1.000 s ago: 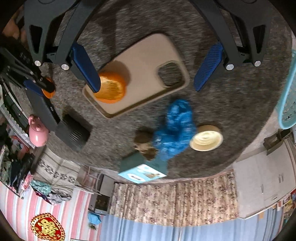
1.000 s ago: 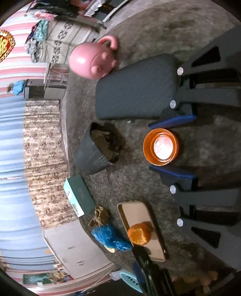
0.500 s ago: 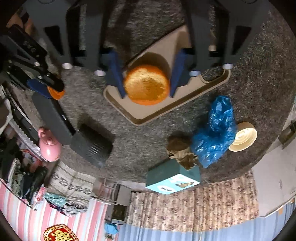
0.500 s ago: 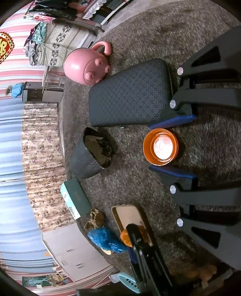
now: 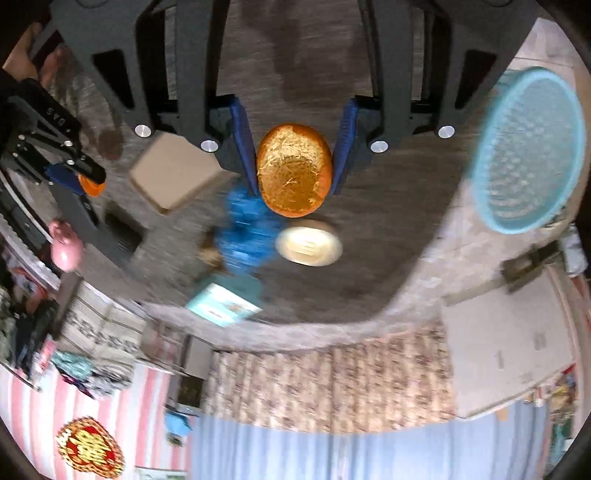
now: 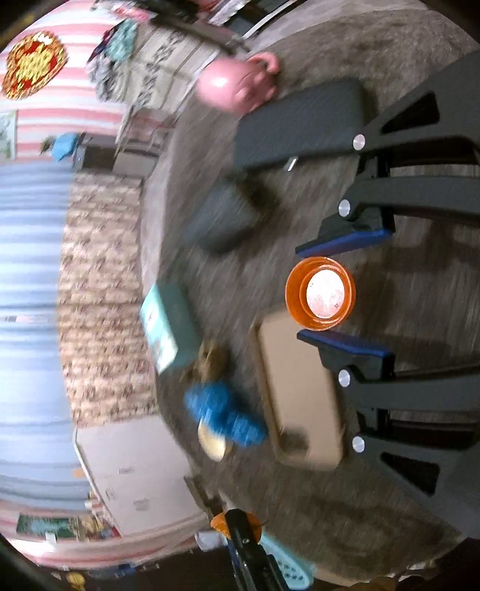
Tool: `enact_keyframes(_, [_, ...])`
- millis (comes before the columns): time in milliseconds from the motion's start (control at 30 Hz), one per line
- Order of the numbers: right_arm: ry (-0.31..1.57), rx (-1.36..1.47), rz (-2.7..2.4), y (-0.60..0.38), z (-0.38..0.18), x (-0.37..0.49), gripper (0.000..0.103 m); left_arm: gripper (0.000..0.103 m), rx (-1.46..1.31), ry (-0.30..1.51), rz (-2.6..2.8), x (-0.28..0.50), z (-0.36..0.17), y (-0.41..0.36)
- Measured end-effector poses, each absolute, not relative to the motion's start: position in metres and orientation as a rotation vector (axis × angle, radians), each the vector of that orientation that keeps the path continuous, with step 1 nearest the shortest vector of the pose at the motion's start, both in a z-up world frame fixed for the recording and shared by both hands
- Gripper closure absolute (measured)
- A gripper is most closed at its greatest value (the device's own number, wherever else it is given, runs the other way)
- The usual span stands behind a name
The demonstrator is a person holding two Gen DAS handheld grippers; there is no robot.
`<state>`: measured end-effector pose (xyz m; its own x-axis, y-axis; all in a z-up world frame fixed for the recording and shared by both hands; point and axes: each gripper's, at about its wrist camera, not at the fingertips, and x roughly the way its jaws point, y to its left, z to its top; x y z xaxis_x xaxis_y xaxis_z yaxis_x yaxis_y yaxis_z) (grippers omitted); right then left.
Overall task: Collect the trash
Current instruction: 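Carry the peel over the basket and open the left tool while the right carries the bowl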
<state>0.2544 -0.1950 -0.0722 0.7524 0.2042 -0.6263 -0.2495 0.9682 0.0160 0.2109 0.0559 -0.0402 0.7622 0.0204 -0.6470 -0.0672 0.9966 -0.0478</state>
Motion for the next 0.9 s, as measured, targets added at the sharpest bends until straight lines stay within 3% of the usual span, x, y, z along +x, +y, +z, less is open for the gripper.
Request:
enact_keyframes(433, [0.635,-0.15,0.503,-0.045,-0.043,0.258,0.063,0.065,-0.104,0.651,0.309,0.165,-0.018,0.225])
enact_keyframes(900, [0.591,-0.161,0.619,0.074,-0.027,0.267,0.063,0.065,-0.135,0.644,0.424,0.159,-0.045,0.299])
